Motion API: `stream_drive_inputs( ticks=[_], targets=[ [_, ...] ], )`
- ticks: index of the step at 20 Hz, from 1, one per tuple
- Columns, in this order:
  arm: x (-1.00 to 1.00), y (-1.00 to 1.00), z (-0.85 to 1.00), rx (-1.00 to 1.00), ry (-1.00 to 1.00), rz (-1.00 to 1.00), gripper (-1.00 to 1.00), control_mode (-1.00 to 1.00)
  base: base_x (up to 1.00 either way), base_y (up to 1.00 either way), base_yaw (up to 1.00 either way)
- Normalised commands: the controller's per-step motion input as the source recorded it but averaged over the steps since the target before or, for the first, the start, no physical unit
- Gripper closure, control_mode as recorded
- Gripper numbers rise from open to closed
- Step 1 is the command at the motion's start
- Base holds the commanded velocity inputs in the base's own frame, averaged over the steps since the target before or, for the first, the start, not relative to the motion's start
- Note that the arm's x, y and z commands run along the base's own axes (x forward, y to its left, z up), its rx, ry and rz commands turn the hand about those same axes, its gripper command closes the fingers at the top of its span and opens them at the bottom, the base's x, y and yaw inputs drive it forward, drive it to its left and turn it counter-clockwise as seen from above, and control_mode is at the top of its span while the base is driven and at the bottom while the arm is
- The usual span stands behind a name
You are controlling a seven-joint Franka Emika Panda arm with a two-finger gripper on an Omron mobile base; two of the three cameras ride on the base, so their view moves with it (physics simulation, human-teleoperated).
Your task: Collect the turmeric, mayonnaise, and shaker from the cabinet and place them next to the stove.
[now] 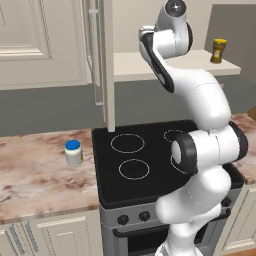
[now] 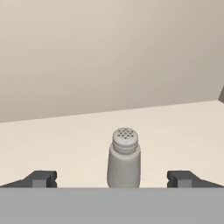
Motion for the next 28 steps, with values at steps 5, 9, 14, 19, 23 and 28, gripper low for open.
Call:
stream_drive_inputs(
  ticks=[5,9,14,19,23,28],
  targets=[
    [0.39,-0.1,-0.08,0.0,0.0,0.0,-1.0,-1.0,0.0,0.0,0.0],
    [0.32,-0.17,-0.17,0.0,0.0,0.0,-1.0,-1.0,0.0,0.0,0.0],
    [0.23,-0.18,-0.29,0.0,0.0,0.0,-1.0,-1.0,0.0,0.0,0.0],
    [0.1,0.0,-0.25,0.0,0.0,0.0,-1.0,-1.0,0.0,0.0,0.0],
    [0.06,0.0,-0.21,0.0,0.0,0.0,-1.0,-1.0,0.0,0.0,0.0],
    [0.08,0.0,-0.18,0.0,0.0,0.0,-1.0,-1.0,0.0,0.0,0.0]
  ],
)
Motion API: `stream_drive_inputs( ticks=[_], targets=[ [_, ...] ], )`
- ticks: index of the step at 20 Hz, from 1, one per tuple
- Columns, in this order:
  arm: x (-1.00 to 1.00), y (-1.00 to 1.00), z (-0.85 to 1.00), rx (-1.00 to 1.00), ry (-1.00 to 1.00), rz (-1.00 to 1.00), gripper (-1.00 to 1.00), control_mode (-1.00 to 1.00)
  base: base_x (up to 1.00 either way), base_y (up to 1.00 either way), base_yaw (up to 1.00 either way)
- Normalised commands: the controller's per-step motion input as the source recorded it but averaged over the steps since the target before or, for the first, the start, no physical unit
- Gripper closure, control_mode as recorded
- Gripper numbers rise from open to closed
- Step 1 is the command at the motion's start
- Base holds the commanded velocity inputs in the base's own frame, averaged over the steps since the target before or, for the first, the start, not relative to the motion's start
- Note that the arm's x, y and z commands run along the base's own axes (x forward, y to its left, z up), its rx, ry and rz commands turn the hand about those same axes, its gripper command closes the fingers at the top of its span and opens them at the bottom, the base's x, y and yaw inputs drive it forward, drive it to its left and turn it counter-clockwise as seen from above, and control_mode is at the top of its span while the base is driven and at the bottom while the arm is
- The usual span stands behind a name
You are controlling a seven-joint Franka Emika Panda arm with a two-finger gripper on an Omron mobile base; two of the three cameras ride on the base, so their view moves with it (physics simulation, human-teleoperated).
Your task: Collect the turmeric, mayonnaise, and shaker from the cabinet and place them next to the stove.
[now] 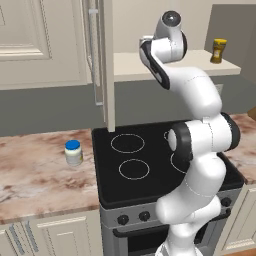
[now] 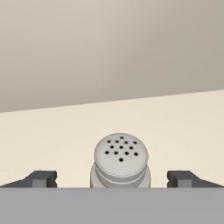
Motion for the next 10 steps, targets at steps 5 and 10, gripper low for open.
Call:
stream_drive_inputs(
  ticks=[5,10],
  targets=[
    [0.14,0.0,-0.12,0.0,0.0,0.0,1.0,-1.0,0.0,0.0,0.0],
    [0.19,0.0,-0.1,0.0,0.0,0.0,1.0,-1.0,0.0,0.0,0.0]
  ],
)
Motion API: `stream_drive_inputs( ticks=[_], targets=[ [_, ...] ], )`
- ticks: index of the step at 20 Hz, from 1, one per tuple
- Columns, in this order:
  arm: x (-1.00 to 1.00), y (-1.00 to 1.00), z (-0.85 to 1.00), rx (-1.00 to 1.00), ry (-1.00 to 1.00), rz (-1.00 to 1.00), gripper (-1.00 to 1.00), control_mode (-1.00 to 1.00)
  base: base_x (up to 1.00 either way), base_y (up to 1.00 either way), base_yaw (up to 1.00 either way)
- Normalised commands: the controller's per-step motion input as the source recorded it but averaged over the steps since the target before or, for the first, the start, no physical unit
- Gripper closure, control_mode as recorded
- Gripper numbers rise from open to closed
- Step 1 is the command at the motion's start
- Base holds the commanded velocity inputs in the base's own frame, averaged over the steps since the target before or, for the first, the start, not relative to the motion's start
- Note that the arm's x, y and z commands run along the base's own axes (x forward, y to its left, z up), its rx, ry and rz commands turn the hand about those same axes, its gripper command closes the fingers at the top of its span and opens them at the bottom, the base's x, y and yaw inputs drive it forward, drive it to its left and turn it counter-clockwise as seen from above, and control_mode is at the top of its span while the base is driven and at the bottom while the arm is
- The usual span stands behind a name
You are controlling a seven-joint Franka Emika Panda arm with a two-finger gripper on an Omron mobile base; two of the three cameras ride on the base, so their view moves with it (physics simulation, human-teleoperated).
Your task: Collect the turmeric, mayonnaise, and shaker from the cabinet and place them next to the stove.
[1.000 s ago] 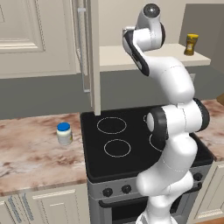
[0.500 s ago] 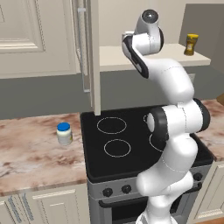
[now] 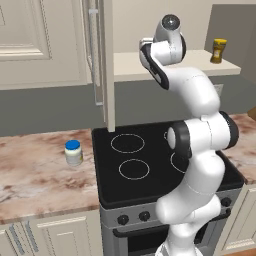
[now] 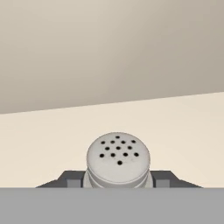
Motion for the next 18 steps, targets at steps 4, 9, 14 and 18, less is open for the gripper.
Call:
stream_drive_inputs(
  ticks=[4,9,14,18],
  targets=[
    [0.08,0.0,-0.07,0.0,0.0,0.0,1.0,-1.0,0.0,0.0,0.0],
    [0.0,0.0,-0.01,0.0,0.0,0.0,1.0,-1.0,0.0,0.0,0.0],
    [0.0,0.0,-0.08,0.0,0.0,0.0,1.0,-1.0,0.0,0.0,0.0],
    [0.0,0.0,-0.13,0.0,0.0,0.0,1.0,-1.0,0.0,0.0,0.0]
  ],
)
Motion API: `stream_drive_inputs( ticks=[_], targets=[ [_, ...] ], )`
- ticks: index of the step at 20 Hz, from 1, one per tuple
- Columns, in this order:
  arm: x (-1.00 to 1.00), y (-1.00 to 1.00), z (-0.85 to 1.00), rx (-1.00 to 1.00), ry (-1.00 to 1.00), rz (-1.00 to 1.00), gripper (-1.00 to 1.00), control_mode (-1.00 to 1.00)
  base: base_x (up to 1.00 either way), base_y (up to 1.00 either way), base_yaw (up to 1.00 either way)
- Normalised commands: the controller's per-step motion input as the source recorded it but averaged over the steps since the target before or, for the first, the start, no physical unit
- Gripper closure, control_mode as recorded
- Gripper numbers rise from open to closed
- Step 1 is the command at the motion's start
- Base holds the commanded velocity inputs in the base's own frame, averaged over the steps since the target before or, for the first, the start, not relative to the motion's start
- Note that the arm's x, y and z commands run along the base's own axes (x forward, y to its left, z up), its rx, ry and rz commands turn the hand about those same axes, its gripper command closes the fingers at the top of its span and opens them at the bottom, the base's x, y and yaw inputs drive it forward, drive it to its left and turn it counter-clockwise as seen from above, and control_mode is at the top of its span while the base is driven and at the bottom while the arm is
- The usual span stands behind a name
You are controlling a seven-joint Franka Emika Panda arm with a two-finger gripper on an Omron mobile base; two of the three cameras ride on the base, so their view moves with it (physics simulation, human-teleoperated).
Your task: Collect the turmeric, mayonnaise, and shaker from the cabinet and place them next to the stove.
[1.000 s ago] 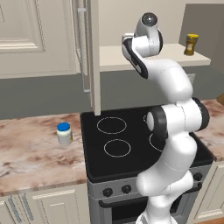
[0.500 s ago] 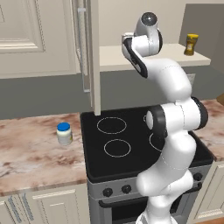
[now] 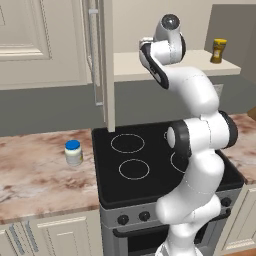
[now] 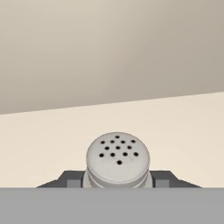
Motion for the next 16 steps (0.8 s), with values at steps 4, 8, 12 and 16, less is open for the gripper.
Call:
stream_drive_inputs(
  ticks=[4,8,12,16],
  targets=[
    [-0.26,0.0,-0.14,0.0,-0.04,0.0,1.0,-1.0,0.0,0.0,0.0],
    [-0.7,0.0,-0.1,0.0,-0.05,0.03,1.0,-1.0,0.0,0.0,0.0],
    [-0.84,0.0,-0.08,0.0,0.0,0.08,1.0,-1.0,0.0,0.0,0.0],
    [-0.99,0.02,-0.09,-0.02,0.0,0.15,1.0,-1.0,0.0,0.0,0.0]
  ],
)
